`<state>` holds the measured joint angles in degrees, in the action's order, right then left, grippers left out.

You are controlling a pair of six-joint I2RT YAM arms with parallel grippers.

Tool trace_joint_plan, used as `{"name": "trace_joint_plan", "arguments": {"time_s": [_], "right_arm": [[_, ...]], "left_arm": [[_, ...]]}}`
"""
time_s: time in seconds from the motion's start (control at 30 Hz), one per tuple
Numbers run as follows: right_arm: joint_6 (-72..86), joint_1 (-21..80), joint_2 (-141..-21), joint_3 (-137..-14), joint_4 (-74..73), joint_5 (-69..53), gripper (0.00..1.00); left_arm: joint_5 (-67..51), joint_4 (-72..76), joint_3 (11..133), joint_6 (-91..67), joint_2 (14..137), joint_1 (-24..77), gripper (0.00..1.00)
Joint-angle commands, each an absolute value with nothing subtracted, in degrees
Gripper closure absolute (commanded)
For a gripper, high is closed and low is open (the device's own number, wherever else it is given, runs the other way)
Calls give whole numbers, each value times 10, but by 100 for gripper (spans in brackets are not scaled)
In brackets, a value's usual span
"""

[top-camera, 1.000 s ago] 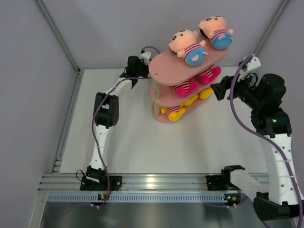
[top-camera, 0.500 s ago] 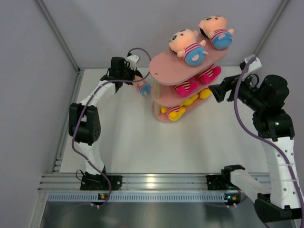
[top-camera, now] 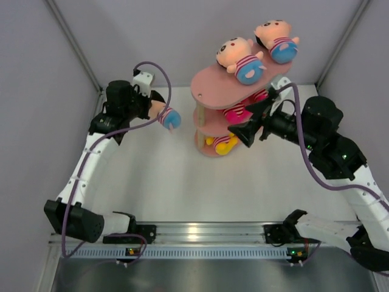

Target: Place and organize the stuffed toys onto the shelf

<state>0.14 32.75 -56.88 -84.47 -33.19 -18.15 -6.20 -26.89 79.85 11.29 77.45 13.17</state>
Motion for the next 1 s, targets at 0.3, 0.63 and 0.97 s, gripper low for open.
{"name": "trace_joint_plan", "arguments": {"time_s": [0.3,0.63,0.97], "right_arm": [[19,658,-744,-853,-161,118,8],[10,665,-857,-881,-77,142,1],[62,628,-910,-877,-39,118,20]], "left_arm": [[-65,-467,861,61,634,134,100],[-86,-511,910,40,611,134,100],[-116,-520,933,32,614,134,100]]}}
